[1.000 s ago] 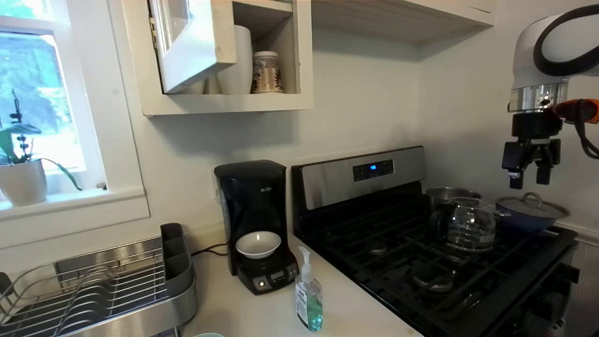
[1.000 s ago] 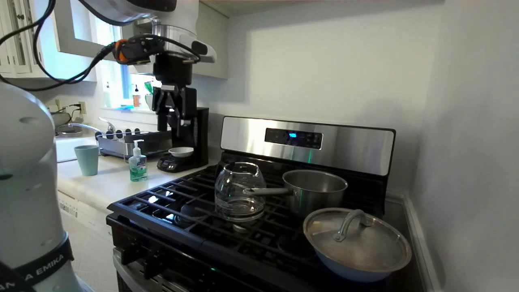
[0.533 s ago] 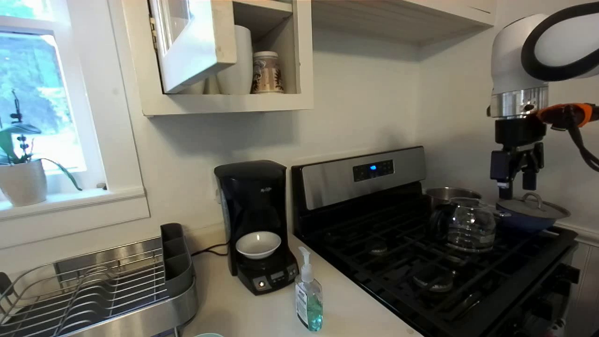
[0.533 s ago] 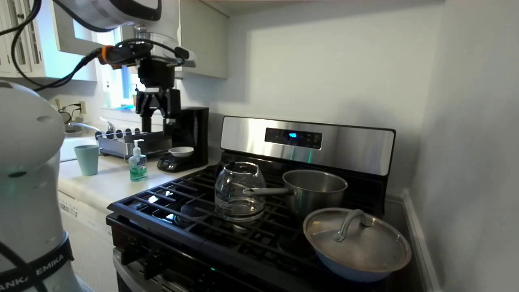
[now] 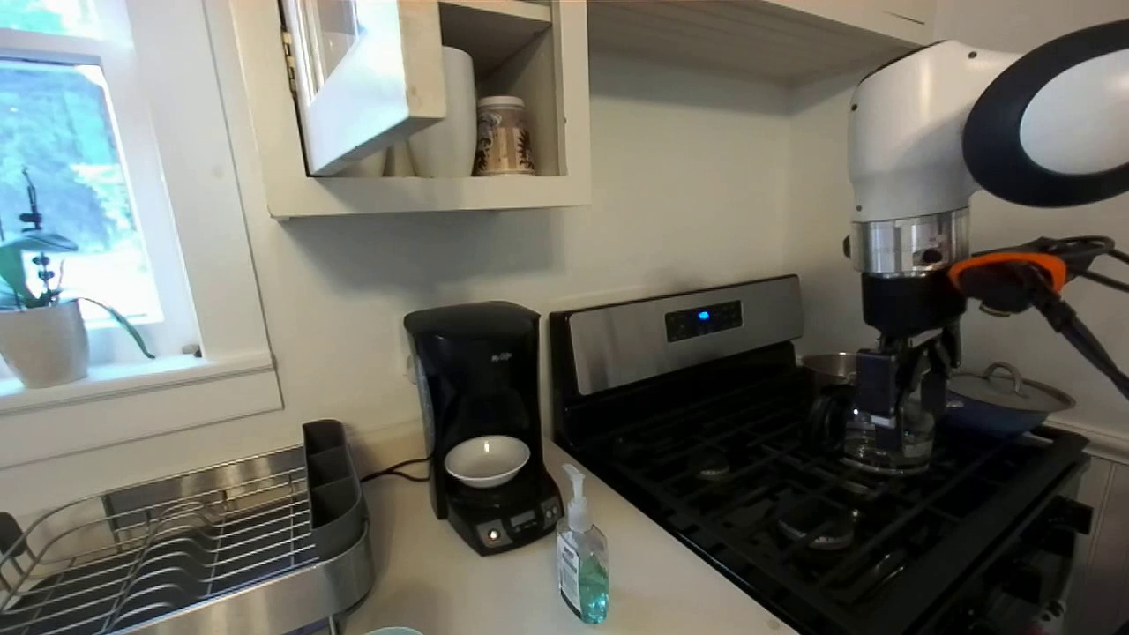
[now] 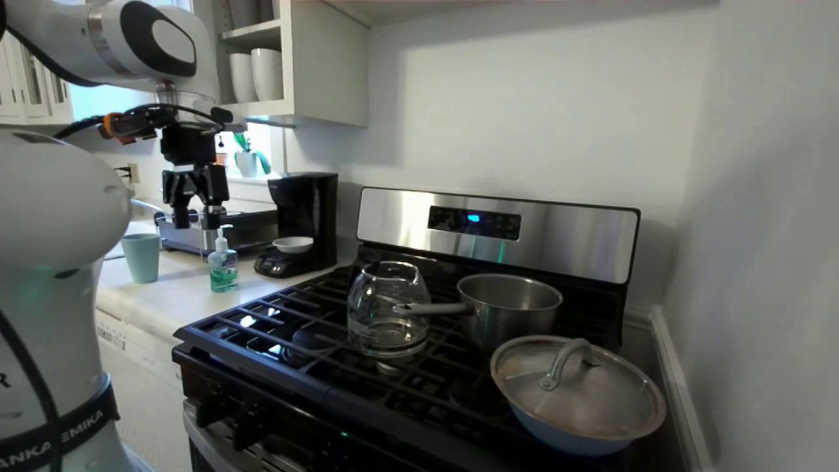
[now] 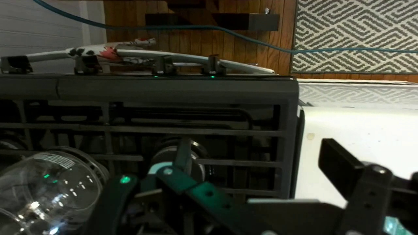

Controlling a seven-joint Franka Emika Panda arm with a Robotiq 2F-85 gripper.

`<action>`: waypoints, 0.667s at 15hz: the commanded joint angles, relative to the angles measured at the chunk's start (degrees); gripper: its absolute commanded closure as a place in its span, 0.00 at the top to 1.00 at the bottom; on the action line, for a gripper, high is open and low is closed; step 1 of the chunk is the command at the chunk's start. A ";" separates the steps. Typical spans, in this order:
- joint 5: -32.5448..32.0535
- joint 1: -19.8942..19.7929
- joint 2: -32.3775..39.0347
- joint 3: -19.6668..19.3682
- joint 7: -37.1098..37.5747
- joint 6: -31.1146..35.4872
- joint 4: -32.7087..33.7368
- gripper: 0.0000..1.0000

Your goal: Slide the soap bottle a little forward on the kitchen counter

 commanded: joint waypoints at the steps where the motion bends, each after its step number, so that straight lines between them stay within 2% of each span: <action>1: 1.97 2.01 10.18 4.67 5.45 7.09 4.65 1.00; 5: -0.56 2.51 19.29 9.53 12.10 16.57 8.74 1.00; 6: -2.14 1.56 20.78 11.29 16.36 18.62 9.59 1.00; 10: -4.73 2.31 27.66 12.91 20.45 27.46 12.72 1.00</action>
